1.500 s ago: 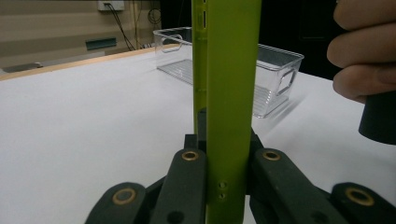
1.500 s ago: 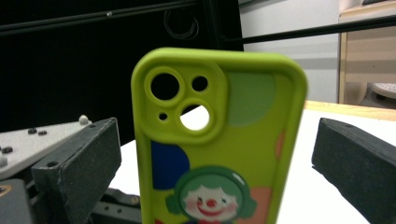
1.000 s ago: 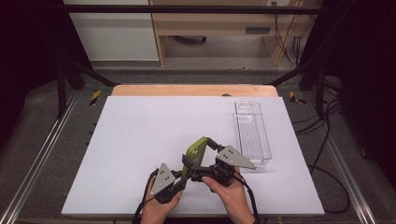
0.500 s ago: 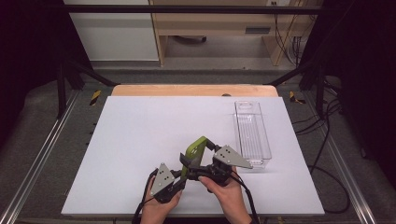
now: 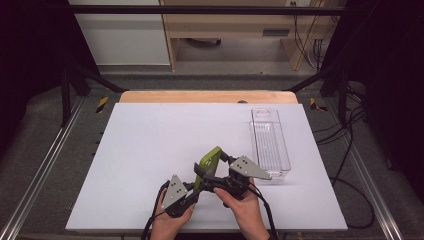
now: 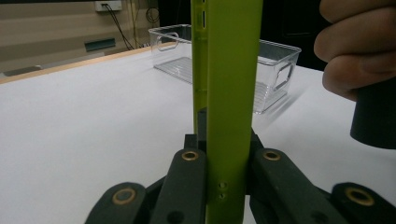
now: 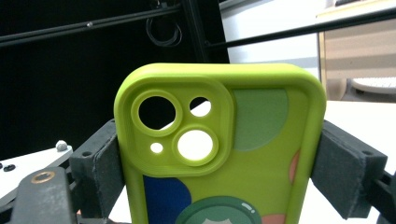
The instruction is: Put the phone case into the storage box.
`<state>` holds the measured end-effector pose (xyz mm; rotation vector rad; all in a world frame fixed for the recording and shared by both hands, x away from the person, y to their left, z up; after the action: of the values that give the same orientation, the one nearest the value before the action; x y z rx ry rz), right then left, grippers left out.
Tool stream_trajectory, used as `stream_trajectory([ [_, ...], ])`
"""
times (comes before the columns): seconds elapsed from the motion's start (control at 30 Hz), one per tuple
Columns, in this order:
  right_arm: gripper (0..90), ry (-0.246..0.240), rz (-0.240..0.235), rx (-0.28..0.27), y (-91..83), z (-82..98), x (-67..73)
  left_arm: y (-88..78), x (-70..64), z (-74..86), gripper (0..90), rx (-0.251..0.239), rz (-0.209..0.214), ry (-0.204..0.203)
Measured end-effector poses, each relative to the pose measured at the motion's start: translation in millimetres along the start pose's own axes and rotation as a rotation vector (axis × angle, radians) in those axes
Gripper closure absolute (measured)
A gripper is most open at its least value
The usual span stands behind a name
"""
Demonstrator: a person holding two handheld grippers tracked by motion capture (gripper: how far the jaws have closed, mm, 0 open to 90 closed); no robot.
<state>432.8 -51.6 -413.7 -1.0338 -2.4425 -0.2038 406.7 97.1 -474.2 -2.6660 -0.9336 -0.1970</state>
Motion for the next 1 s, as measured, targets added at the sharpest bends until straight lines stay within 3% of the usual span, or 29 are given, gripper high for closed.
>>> stream_trajectory([
  [0.2, 16.4, 0.03, 0.023, 0.024, -0.9, 0.5, -2.3, -0.5, -0.2, 1.4, 85.7, 0.002, 0.014, -0.008],
  [0.4, 16.8, 0.102, 0.04, 0.058, 2.0, -4.7, -1.0, -4.8, 4.7, -1.1, 85.6, -0.015, 0.005, -0.014],
  [0.63, 16.9, 0.095, 0.056, 0.126, 17.8, -11.5, 5.4, -10.6, 16.0, 0.5, 84.8, -0.027, -0.025, -0.051],
  [0.73, 16.9, 0.089, 0.049, 0.148, 26.6, -17.1, 9.3, -14.4, 22.8, 0.2, 77.8, -0.036, -0.043, -0.064],
  [0.87, 16.9, 0.064, 0.065, 0.176, 39.1, -23.8, 11.2, -17.0, 33.8, 5.6, 48.3, -0.017, -0.081, -0.11],
  [1.0, 16.9, 0.028, 0.101, 0.183, 48.6, -31.3, 4.1, -21.7, 43.2, 6.4, 33.1, -0.012, -0.11, -0.097],
])
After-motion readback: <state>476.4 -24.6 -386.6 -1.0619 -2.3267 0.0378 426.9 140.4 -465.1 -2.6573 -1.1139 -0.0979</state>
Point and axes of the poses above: each handheld gripper's, and its own axes: y roughly forward along the jaws, z roughly out of its underside, x roughly to its left, the point moved 3 cm from there along y, roughly forward along the jaws, and after that the axes turned 14 degrees about y, right-handed, at the moved point
